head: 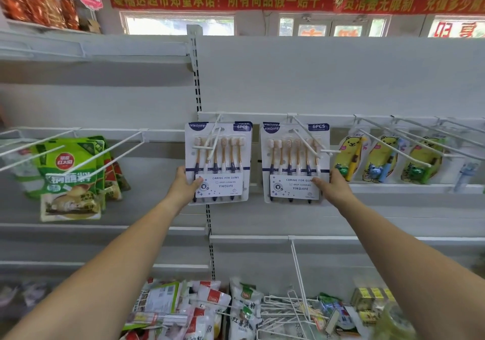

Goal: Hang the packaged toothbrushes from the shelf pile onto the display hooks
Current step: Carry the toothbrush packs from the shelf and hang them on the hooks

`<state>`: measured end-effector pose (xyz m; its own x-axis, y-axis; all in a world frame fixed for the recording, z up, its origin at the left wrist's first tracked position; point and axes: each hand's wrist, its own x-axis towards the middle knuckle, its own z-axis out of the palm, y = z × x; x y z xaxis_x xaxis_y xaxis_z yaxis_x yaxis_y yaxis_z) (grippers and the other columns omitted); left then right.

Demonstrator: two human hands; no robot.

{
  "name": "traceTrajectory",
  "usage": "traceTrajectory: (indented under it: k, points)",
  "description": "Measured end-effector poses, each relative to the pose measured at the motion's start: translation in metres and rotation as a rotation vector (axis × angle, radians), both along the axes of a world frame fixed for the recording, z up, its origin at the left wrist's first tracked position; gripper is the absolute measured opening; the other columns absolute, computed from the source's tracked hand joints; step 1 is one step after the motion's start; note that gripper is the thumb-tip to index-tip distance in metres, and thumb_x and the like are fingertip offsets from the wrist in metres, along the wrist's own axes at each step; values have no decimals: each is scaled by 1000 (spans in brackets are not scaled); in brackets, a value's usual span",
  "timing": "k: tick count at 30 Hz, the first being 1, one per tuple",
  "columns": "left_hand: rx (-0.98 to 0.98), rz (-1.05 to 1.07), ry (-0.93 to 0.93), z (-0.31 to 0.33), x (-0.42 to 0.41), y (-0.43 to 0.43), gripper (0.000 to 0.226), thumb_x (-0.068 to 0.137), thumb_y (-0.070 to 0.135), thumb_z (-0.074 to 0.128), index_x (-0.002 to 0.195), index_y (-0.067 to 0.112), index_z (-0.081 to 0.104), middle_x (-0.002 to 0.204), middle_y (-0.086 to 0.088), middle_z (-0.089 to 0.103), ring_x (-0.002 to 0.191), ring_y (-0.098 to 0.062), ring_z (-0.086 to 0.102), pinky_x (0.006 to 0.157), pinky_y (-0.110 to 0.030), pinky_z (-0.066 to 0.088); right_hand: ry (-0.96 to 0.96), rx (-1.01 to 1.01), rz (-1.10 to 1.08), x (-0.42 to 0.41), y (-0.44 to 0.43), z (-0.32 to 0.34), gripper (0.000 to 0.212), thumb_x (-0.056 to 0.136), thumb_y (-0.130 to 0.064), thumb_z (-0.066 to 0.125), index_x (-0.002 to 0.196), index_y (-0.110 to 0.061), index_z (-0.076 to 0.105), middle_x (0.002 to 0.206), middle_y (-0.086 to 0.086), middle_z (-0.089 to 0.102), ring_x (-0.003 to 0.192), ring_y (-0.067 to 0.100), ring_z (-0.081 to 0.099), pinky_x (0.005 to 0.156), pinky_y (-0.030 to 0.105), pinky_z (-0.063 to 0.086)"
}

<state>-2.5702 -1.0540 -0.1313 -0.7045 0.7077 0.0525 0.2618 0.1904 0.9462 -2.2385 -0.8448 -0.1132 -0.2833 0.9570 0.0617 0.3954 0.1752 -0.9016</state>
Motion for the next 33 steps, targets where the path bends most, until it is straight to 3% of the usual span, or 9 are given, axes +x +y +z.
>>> traceTrajectory:
  k: [6,10,14,16,19,26,29,33]
  points:
    - [-40,17,18,4,-6,2,51,102,20,60,144,10,33,130,-8,56,116,-26,57,94,-40,47,-51,8,18,-1,3,5,46,99,-25,62,139,-10,45,133,11,60,122,32,57,103,45,46]
    - [-183,2,135,1,-18,-9,66,92,43,72,141,9,44,129,-6,60,112,-24,59,93,-38,48,-260,45,63,10,8,5,51,98,-34,63,139,-10,47,131,12,62,109,27,57,95,41,47]
    - [-430,88,487,11,-29,-28,77,88,70,60,138,12,51,132,-9,61,118,-30,61,99,-46,51,-550,173,108,37,5,12,62,96,-49,60,142,-9,48,127,13,63,110,30,60,92,37,47]
    - [-503,52,735,25,-19,-34,66,90,74,50,120,17,62,113,-6,69,101,-25,65,89,-42,56,-662,238,150,50,-1,20,61,97,-52,57,140,-10,52,126,12,64,110,29,61,92,37,49]
    - [-528,-123,999,47,15,-33,51,95,69,44,94,22,62,88,3,64,80,-17,61,71,-32,50,-752,294,216,62,-18,32,59,97,-56,53,136,-12,55,124,10,66,108,26,62,94,39,51]
    - [-446,-405,1232,65,115,8,67,92,77,38,114,20,68,110,2,71,98,-18,65,83,-35,53,-869,398,259,101,-72,57,59,94,-63,52,135,-20,54,131,3,61,113,20,60,97,41,52]
    - [-383,-545,1234,63,166,34,64,93,76,38,112,22,65,112,1,70,97,-18,63,85,-35,54,-898,400,207,141,-87,61,62,94,-64,51,137,-21,53,134,3,61,116,23,60,98,42,51]
    - [-313,-681,1231,63,248,69,62,95,72,42,128,23,63,129,1,67,112,-19,61,91,-34,49,-921,342,113,225,-100,70,63,95,-63,50,140,-20,51,135,2,60,117,24,59,99,40,49]
